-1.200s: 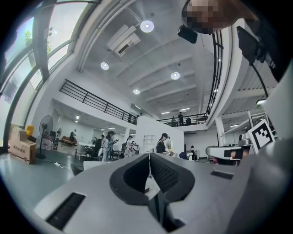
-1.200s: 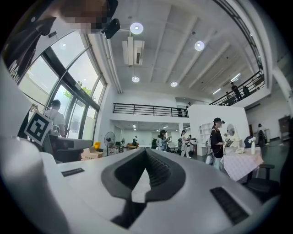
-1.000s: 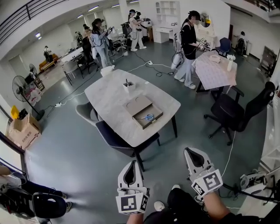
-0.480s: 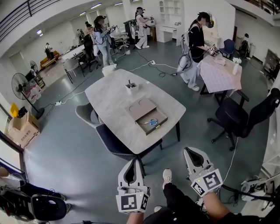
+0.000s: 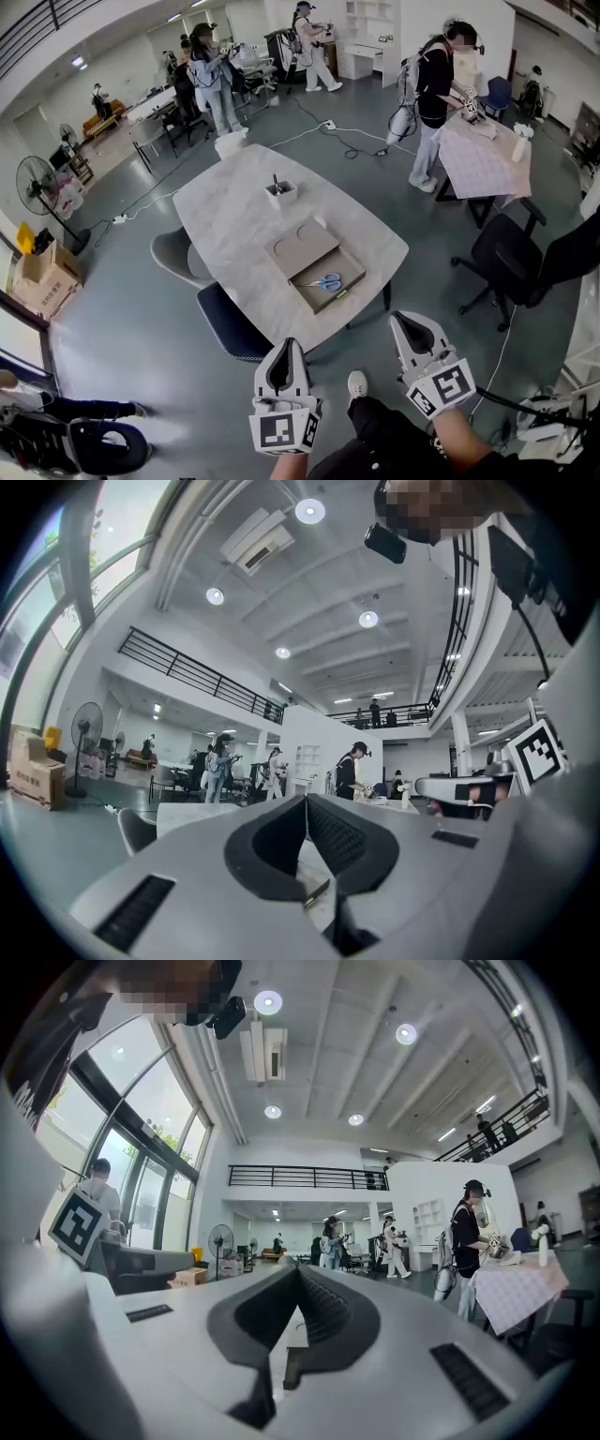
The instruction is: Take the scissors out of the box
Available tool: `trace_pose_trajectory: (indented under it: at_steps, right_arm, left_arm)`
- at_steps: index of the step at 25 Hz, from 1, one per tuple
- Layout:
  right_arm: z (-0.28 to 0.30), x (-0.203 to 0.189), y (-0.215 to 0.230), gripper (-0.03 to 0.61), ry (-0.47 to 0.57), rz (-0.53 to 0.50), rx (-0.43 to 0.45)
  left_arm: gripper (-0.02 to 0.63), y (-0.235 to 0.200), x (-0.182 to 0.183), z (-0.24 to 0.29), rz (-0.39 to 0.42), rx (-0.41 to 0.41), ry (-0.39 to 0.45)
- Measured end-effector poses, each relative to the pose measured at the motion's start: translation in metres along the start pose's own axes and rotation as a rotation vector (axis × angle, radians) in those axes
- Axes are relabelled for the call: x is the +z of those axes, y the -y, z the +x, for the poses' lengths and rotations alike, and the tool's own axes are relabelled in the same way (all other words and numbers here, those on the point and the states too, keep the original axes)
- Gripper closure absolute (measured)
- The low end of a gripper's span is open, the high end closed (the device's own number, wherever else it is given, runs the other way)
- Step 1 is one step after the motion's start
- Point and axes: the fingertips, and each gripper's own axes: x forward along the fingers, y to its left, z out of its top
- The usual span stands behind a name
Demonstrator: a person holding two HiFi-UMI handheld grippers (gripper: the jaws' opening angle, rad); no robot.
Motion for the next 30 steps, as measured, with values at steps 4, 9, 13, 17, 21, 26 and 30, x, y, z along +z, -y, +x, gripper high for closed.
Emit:
trace_pose_trajectory:
  at_steps: [4,9,13,17,21,26,30]
  right_arm:
    - [0.042,-0.009,0.028,0.581,-0.026,0.008,0.006]
    - [0.091,-0.025,0.066,0.581,-0.057,0.013,0.023]
    - [0.125,-0.033,0.09,0.581,-0.073,0.016,0.04]
    - [0.154,-0.038,0.111,0.581,-0.088,0.023,0.055]
    - [0.175,-0.044,0.127,0.581,-0.099,0.03,0.075]
    - [0.196,-0.046,0.137,0.581,-0.1,0.028,0.099]
    - [0.205,-0.045,0.135,0.581,-0.106,0.02,0.124]
  left_arm:
    - [0.597,-0.01,-0.005,0.049,0.002,0.006,-0.026]
    - [0.597,-0.02,-0.016,0.106,-0.002,0.026,-0.053]
    - [0.597,-0.025,-0.024,0.146,-0.003,0.038,-0.072]
    - [0.597,-0.03,-0.025,0.179,-0.005,0.056,-0.084]
    - [0.597,-0.035,-0.025,0.203,-0.002,0.075,-0.087]
    - [0.597,-0.04,-0.018,0.223,0.014,0.096,-0.076]
    - [0.597,-0.042,-0.017,0.227,0.014,0.103,-0.087]
